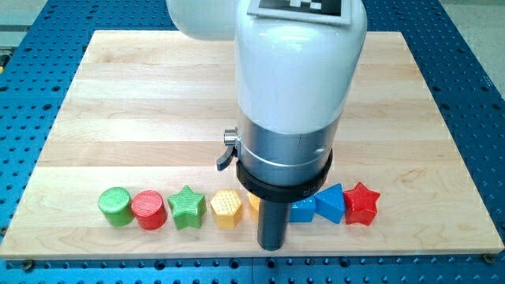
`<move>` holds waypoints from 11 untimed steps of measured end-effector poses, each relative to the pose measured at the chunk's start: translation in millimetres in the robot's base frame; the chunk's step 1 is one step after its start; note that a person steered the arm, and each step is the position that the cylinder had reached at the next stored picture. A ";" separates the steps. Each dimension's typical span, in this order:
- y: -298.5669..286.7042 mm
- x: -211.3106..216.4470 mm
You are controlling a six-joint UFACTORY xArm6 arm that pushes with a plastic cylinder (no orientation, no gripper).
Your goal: Place the red star bottom right to the blue triangle
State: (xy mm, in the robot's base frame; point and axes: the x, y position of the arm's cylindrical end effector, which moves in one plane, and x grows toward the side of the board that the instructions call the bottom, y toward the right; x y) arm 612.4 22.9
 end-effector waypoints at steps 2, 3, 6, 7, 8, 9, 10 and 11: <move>-11.2 -111.6; -15.7 -176.8; 225.2 -125.9; 194.6 -57.0; 130.2 -56.3; 83.3 -46.1; 154.9 -40.7; 190.3 -32.6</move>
